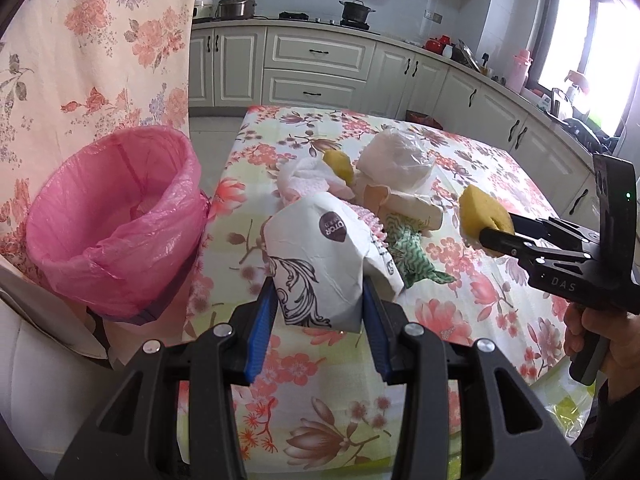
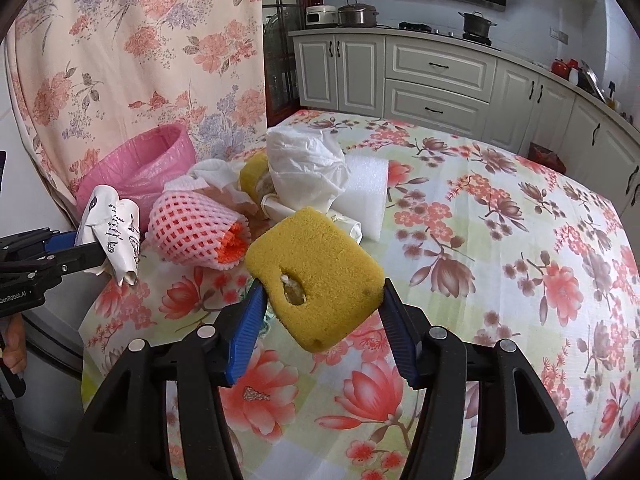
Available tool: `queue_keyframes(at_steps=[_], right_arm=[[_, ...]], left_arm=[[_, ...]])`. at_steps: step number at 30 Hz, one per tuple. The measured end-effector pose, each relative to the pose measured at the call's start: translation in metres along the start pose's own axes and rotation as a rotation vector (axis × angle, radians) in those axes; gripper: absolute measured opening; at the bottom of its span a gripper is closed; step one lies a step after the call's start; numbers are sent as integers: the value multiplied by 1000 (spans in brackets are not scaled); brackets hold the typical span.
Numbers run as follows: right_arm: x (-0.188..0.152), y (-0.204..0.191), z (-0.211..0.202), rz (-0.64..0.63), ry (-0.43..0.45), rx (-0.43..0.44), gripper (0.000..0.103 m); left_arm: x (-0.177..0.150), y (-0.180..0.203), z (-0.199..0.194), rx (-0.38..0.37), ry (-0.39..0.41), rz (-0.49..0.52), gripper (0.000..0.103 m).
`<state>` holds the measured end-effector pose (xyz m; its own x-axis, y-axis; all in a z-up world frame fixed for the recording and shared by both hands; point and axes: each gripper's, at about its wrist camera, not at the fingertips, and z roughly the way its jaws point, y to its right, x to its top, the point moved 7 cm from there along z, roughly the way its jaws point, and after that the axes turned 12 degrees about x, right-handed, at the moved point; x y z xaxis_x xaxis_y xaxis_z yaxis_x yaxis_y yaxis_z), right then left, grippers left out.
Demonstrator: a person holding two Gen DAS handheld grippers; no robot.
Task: Collect trash
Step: 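Carry the paper cup and yellow sponge over the bin and release both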
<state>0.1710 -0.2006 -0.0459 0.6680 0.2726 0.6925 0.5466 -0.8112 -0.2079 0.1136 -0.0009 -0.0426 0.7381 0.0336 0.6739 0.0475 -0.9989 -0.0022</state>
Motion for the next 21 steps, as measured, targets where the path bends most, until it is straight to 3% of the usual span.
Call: queue_keyframes(at_steps=[10, 21], right_arm=[[29, -16, -16, -13, 68, 11, 55], [74, -71, 8, -90, 83, 77, 55]], left_arm=[[19, -28, -15, 60, 63, -70, 41], [45, -106, -29, 211, 126, -170, 41]])
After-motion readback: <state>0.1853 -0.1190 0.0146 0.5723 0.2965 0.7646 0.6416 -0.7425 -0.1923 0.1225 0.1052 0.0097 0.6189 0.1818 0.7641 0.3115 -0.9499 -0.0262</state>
